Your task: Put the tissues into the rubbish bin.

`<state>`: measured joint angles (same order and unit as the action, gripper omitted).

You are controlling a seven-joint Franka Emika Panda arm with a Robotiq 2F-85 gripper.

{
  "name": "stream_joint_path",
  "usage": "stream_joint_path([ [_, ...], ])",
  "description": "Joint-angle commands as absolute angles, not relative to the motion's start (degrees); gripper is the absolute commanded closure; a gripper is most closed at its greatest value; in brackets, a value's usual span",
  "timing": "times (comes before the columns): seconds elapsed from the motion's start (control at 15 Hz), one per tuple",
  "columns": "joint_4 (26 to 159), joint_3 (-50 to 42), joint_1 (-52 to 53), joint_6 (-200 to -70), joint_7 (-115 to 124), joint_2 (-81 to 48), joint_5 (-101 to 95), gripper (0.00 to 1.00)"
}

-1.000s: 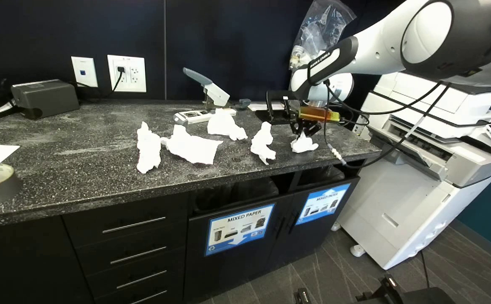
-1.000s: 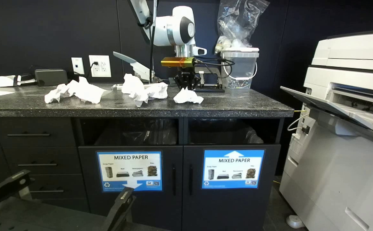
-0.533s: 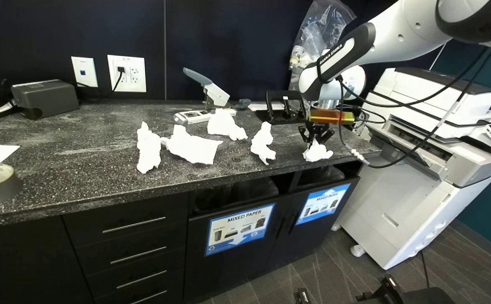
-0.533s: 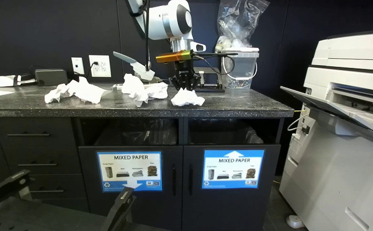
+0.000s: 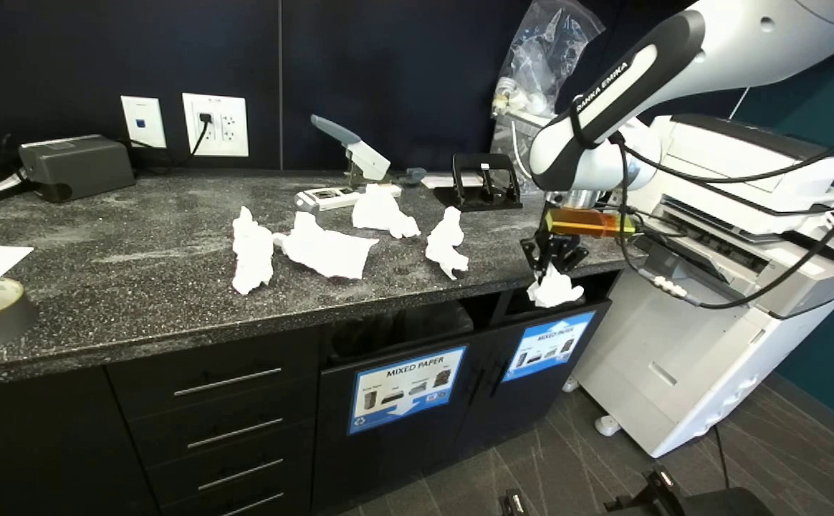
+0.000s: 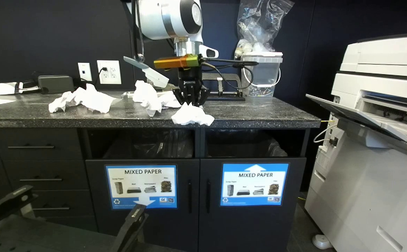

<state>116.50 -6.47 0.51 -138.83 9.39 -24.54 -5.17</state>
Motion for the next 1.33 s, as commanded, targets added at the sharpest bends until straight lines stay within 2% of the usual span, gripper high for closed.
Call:
stream_joint_path([
  [0.0, 130.94, -3.77, -1.80, -146.49, 3.06, -16.30, -2.70, 0.97],
  [0.2, 140.38, -1.05, -3.08, -153.14, -3.15, -12.65, 0.88, 0.97],
  [0.6, 150.38, 4.83, -5.39, -159.97, -18.16, -8.79, 10.61, 0.97],
  [1.0, 151.82, 10.77, -9.82, -168.87, -34.07, -13.21, 15.24, 0.97],
  [1.27, 149.08, 17.76, -17.81, -175.40, -44.18, -20.54, 14.97, 0.97],
])
